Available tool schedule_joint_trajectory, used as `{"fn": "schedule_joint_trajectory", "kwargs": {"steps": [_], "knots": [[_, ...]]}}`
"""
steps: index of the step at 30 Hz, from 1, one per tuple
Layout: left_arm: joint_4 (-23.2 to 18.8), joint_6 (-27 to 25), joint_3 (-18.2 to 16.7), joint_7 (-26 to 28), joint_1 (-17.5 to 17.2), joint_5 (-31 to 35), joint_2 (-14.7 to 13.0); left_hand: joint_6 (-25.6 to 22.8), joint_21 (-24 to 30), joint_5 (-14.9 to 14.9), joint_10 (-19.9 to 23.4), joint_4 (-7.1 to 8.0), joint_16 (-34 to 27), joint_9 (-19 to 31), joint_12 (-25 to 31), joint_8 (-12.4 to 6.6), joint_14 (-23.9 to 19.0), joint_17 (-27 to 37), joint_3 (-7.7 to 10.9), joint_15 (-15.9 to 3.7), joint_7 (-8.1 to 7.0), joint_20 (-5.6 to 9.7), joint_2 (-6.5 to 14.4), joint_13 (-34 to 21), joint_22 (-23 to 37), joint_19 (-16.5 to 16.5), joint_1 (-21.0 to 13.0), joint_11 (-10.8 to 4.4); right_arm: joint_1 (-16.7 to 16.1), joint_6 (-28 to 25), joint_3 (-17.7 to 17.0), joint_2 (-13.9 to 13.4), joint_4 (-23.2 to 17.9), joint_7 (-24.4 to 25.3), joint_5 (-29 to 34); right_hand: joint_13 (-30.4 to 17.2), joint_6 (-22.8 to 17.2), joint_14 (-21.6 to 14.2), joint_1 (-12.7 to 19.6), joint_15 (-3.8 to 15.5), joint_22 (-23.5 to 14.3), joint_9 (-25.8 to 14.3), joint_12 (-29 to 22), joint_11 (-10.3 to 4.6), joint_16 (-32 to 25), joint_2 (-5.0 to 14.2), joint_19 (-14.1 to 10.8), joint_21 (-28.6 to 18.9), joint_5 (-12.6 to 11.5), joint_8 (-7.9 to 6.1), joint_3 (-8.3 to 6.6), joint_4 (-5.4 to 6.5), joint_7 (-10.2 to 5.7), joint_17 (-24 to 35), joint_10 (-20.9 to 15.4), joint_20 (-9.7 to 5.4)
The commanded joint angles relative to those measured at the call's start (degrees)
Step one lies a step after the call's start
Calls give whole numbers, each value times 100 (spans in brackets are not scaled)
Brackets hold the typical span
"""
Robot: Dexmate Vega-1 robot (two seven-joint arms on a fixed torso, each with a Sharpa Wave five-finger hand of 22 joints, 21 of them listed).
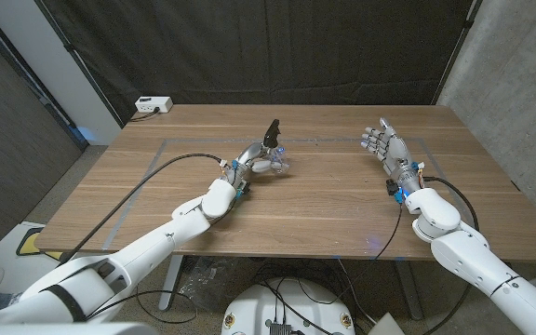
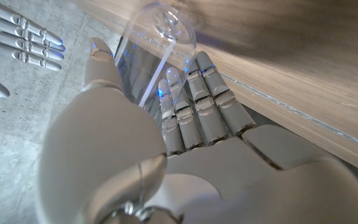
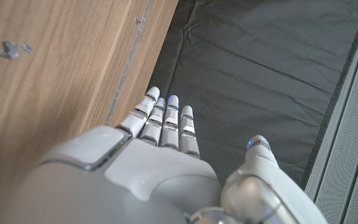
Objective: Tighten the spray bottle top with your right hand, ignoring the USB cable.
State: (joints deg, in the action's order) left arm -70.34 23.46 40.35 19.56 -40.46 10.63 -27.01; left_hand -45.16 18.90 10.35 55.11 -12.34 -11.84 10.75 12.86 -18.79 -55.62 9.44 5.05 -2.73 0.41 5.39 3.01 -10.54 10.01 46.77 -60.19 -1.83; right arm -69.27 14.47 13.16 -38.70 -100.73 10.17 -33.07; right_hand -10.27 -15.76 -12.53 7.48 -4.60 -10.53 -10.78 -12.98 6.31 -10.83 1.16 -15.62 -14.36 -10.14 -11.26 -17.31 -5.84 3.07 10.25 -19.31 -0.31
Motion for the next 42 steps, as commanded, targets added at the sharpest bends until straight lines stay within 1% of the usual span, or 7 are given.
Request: {"fn": "schedule_joint_trajectory", "kwargs": {"steps": [1, 9, 19, 23, 26, 32, 42], "knots": [[-1717, -2045, -264, -580, -274, -539, -311, -1643, 51, -10, 1061, 564, 12, 27, 25, 37, -803, 14, 788, -766, 109, 134, 637, -25, 6, 221, -733, -789, 79, 0, 173, -67, 44, -185, 52, -32, -73, -34, 59, 8, -19, -18, 7, 5, 7, 28, -42, 19, 0, -27, -12, -18, 8, 20, -40, -8], [-2824, -3283, -255, -1143, -125, -499, -702, -1717, 21, 3, 1172, 526, 30, 120, -2, 40, -1021, 12, 915, -698, 201, 140, 630, -51, -5, 303, -796, -652, 68, 28, 340, -80, -46, -243, 197, -33, -97, -27, 56, 7, -20, -19, 8, -1, 13, 33, -33, 31, 0, -33, -10, -17, 3, 21, -50, -5], [-2881, -3134, -297, -1241, 45, -616, -759, -1602, -26, -19, 1113, 544, 39, 248, -9, 81, -1229, 23, 1063, -679, 311, 123, 674, -191, -1, 356, -820, -524, 69, 378, 592, -36, -327, -121, 900, -36, -398, 102, 82, 83, -24, -24, -12, -156, 62, 53, 93, 114, 1, -121, -14, -41, -433, 18, -151, -75], [-2759, -2923, -342, -1300, 72, -774, -743, -1568, -36, -24, 1108, 535, 45, 272, 1, 95, -1267, 22, 1102, -685, 348, 117, 666, -227, -2, 376, -841, -495, 34, 395, 664, -16, -505, -60, 1082, -49, -503, 617, -1, -182, -34, -27, 104, -143, 101, 47, 670, 324, 4, -86, 48, -13, -524, 38, 144, 190], [-2739, -2877, -341, -1351, 85, -833, -745, -1561, -46, -26, 1103, 534, 62, 283, 3, 99, -1250, 22, 1118, -685, 343, 120, 661, -244, -2, 374, -846, -495, 62, 336, 706, 0, -545, 3, 1219, -56, -502, 951, -80, -317, -39, -27, 166, -155, 123, 24, 1062, 405, 1, -56, 100, 15, -567, 43, 397, 233], [-2771, -2808, -281, -1517, 110, -904, -771, -1557, -66, -29, 1055, 540, 78, 313, -4, 101, -1258, 24, 1159, -692, 349, 126, 651, -285, -1, 384, -845, -398, 263, 171, 866, 25, -572, -86, 1351, -66, -323, 1740, -272, -503, -60, -33, 256, -70, 124, -26, 2192, 440, -22, 19, 231, 82, -584, 42, 1119, 647], [-3016, -2842, -236, -1690, 101, -890, -869, -1568, -81, -26, 1065, 541, 88, 311, 7, 116, -1278, 23, 1200, -690, 343, 130, 637, -320, 1, 406, -847, -395, 448, -285, 997, 24, -752, 82, 1644, -62, -53, 2669, -545, -436, -92, -30, 283, -43, 113, -153, 3329, 414, -64, 40, 445, 198, -546, 57, 2159, 769]]}}
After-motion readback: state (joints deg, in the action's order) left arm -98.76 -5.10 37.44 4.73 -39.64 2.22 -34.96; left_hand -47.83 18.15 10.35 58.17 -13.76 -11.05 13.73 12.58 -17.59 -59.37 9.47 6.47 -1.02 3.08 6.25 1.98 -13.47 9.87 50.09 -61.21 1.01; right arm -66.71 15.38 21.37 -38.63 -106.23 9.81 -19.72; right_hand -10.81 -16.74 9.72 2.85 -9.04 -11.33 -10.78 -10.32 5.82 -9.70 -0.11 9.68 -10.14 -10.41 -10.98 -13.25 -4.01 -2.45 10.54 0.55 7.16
